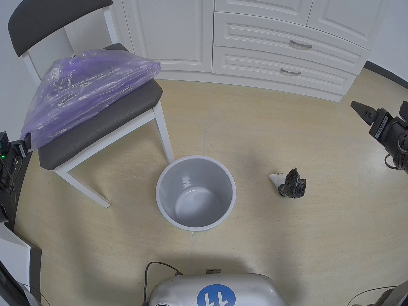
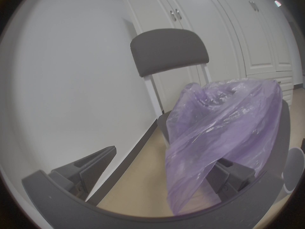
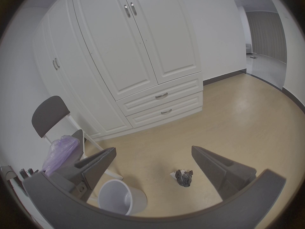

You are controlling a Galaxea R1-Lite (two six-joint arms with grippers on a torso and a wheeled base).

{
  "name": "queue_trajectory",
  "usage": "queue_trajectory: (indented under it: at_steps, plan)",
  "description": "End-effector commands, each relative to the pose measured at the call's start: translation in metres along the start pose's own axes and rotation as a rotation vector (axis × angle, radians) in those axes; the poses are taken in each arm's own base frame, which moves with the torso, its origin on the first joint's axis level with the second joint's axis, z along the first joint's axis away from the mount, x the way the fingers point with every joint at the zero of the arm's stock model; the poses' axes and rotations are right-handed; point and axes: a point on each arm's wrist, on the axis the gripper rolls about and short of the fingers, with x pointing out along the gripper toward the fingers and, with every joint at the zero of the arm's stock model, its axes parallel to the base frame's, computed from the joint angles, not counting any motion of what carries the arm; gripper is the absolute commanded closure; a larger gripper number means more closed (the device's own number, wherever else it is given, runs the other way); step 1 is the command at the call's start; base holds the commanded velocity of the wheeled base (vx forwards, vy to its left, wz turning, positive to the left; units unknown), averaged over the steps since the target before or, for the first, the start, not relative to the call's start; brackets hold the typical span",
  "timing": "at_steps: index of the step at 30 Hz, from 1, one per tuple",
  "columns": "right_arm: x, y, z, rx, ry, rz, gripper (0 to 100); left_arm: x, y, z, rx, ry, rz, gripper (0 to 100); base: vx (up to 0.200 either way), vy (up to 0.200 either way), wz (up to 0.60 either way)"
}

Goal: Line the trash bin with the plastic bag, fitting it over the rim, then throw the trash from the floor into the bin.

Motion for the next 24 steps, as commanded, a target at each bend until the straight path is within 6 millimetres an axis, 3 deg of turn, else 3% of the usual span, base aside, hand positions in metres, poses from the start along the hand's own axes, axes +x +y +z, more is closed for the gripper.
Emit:
queue_trajectory:
  at_steps: [1,15,24]
  plan:
    - [0.0,-0.001,-0.002,0.0,-0.008,0.004,0,0.004,-0.002,-0.013,-0.02,0.004,-0.037,0,0.0,0.0,0.0]
    - [0.002,0.0,-0.006,0.0,-0.005,0.009,0,0.003,-0.001,-0.003,-0.05,-0.057,-0.063,0,0.0,0.0,0.0]
    - [0.002,0.001,-0.007,0.004,0.001,0.016,0,-0.007,0.0,0.022,-0.048,-0.127,-0.056,0,0.0,0.0,0.0]
